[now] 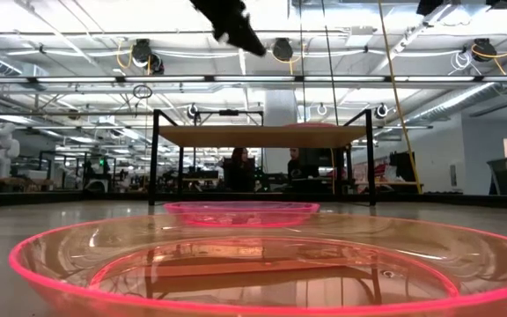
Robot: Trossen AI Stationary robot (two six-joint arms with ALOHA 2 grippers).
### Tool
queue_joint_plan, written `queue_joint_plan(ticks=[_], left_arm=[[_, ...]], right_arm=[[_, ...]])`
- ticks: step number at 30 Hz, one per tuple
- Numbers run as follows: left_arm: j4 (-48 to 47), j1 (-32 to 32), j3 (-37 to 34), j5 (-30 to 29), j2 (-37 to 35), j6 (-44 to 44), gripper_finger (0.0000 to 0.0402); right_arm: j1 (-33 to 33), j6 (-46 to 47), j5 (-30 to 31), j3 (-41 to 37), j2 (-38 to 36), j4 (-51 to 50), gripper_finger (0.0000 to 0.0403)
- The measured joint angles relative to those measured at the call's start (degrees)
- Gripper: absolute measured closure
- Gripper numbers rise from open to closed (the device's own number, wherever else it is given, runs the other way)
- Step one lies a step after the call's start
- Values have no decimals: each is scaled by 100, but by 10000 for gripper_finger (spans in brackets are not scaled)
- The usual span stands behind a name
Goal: Place and stack plates onto a shelf
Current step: Put the green plate on the shelf
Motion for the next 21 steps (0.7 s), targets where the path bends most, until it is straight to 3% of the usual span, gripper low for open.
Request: queue_joint_plan(ticks=[4, 12, 15, 21], left_arm=[[-395, -155, 0, 646, -392, -622, 270], [-770, -664, -90, 782, -692, -1367, 270], [-300, -798, -463, 873, -853, -1525, 270], [1394, -908, -1900, 893, -1587, -2143, 270]], right_arm=[[2, 326, 359, 0, 16, -337, 266], [1, 964, 532, 0, 58, -1049, 266], [2, 1264, 531, 0, 98, -1352, 266], [2, 1825, 489, 307, 141, -2403, 266]])
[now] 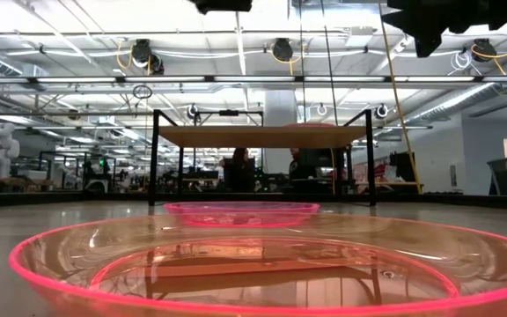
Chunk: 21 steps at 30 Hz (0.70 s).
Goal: Place and stack plates onto a shelf
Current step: Put the green plate on the shelf
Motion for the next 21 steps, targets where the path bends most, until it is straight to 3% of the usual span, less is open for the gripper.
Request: queue_joint_plan(ticks=[7, 12, 21], left_arm=[[1877, -201, -1495, -8, -660, -669, 270], [2918, -296, -2201, -17, -738, -889, 270], [3102, -415, -2469, -22, -740, -1261, 270]], right_arm=[[0, 395, -1, 896, 343, -1563, 266], [0, 961, -20, 1000, 523, -2305, 266], [-2, 1458, -321, 999, 788, -2466, 266]])
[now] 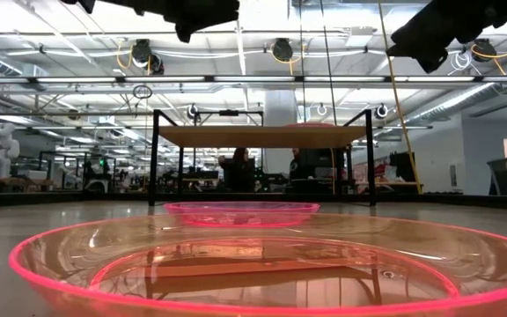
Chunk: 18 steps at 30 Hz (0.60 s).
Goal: Place and stack plates onto a shelf
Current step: Put the green plate on the shelf
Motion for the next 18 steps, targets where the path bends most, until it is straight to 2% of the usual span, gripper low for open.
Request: queue_joint_plan(ticks=[18], left_arm=[[288, -252, 2, 0, 2, 55, 270]], right_arm=[[0, 572, -613, 0, 810, 3, 266]])
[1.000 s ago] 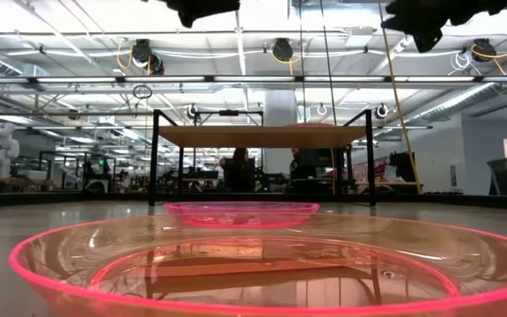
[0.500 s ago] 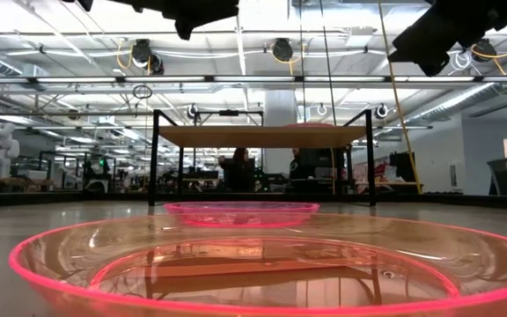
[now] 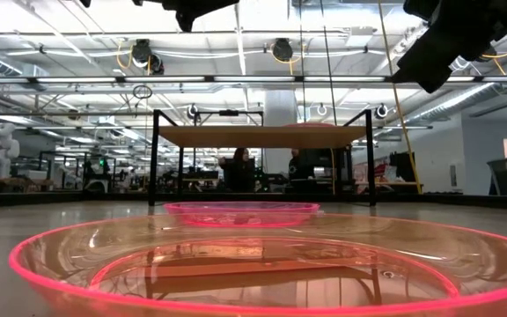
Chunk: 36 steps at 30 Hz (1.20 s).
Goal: Place and stack plates onto a shelf
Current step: Put the green plate on the shelf
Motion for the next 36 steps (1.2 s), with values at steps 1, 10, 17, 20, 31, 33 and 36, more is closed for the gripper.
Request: queue_joint_plan(ticks=[1, 10, 17, 20, 31, 33, 36], left_arm=[[2, 0, 0, 0, 0, -22, 270], [-95, -74, 2, 0, 0, -87, 270], [-158, -177, 2, 0, 0, -80, 270], [-263, -190, 4, 0, 0, -83, 270], [-292, -190, 4, -4, 0, -101, 270], [-295, -190, 5, -4, 0, -112, 270], [-322, -190, 7, -4, 0, -150, 270]], right_arm=[[0, 14, -17, 1, 24, 13, 266], [-1, -213, 2, 756, 457, -571, 266], [0, -80, -41, 821, 802, -948, 266], [0, 76, -145, 821, 919, -1092, 266], [0, 417, -124, 819, 1140, -1275, 266], [0, 540, -65, 819, 1166, -1396, 266], [2, 676, 39, 819, 1177, -1490, 266]])
